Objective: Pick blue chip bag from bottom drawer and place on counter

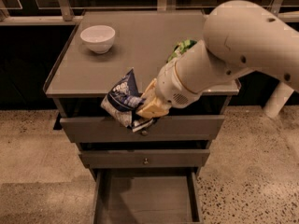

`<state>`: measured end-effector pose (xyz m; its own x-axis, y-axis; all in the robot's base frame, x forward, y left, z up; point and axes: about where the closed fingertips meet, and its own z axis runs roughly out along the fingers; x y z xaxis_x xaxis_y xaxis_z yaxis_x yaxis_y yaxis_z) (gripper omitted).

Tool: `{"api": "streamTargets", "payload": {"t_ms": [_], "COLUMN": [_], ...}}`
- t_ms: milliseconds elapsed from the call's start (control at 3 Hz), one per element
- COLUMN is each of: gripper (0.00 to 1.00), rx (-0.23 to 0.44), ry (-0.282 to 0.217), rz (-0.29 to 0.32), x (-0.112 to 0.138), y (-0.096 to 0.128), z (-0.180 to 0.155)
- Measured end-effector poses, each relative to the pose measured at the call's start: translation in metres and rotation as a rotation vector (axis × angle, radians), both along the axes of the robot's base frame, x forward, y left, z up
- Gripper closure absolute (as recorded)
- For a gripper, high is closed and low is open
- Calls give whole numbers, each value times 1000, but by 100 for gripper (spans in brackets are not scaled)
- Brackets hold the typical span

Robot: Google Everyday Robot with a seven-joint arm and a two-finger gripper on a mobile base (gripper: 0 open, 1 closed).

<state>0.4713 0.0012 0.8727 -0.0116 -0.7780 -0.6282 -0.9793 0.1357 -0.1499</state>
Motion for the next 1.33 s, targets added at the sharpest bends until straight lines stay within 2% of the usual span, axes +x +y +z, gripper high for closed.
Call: {"api": "streamTargets", "payload": {"t_ms": [667,1333], "gripper": [100,100], "rx": [76,69], "ry": [-53,-73], "rz": [14,29], "x": [71,129], "y": [-14,-5], "z": [6,22]}}
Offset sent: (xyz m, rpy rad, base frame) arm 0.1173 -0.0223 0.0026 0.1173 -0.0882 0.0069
